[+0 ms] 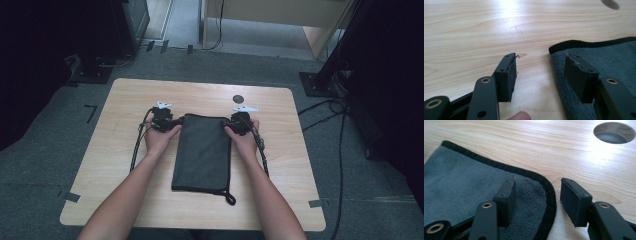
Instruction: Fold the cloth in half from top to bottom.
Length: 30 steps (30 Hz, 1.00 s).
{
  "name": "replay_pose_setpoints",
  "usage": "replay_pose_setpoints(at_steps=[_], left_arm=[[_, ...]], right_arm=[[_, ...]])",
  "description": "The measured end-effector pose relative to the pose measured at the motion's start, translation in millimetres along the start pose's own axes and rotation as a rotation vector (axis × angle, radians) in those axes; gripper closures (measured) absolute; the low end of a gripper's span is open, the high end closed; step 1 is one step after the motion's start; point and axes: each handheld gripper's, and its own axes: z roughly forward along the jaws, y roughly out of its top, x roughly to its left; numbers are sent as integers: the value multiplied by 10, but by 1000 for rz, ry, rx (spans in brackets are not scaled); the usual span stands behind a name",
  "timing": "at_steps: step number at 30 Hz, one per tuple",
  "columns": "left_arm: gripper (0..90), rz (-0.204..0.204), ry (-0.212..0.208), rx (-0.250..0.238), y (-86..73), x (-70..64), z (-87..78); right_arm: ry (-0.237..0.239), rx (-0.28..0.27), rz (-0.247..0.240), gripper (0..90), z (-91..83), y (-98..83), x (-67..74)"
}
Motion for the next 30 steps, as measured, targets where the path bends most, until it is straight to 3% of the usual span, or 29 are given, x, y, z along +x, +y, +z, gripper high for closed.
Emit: replay_pose_setpoints(at_steps=[1, 2, 3, 4, 7, 8, 12, 15, 16, 17, 18, 20, 22, 25, 27, 28, 29, 30], left_arm=[[432, 0, 0, 0, 0, 0, 0], [430, 39, 6, 3, 2, -33, 74], [432, 39, 6, 3, 2, -33, 74], [435, 67, 16, 13, 52, -64, 130], [429, 48, 13, 23, 112, -64, 173], [431, 15, 8, 24, 147, -71, 209], [466, 17, -2, 16, 173, -119, 264], [645, 42, -10, 14, 161, -160, 280], [697, 49, -14, 30, 161, -174, 266], [745, 49, -14, 30, 161, -174, 266], [745, 59, -14, 33, 164, -174, 249], [838, 72, -36, 35, 184, -169, 188], [855, 97, -59, 22, 208, -165, 120], [861, 131, -97, -18, 267, -179, -44], [861, 145, -134, -61, 295, -187, -204], [861, 148, -175, -102, 276, -201, -391], [861, 148, -175, -102, 276, -201, -391], [861, 159, -215, -134, 203, -207, -601]], right_arm=[[0, 0, 0, 469, 0, 0, 0], [26, 3, 17, 502, -4, -7, -3], [26, 3, 17, 502, -4, -7, -3], [35, 7, 10, 565, -10, -9, -13], [44, 6, 24, 622, -13, -10, -33], [78, 3, 70, 665, -15, -13, -86], [106, -1, 120, 670, -3, -11, -131], [105, 3, 117, 704, 0, -8, -126], [84, 9, 84, 757, -3, -10, -94], [84, 9, 84, 757, -3, -10, -94], [67, 11, 65, 778, -4, -12, -68], [35, 13, 16, 809, -4, -10, -9], [13, 8, -28, 828, -18, -5, 27], [22, -40, -44, 835, -122, 36, 53], [49, -91, -52, 836, -263, 70, 79], [69, -129, -74, 836, -442, 83, 133], [86, -146, -81, 836, -542, 76, 167], [94, -152, -100, 835, -644, 62, 206]])
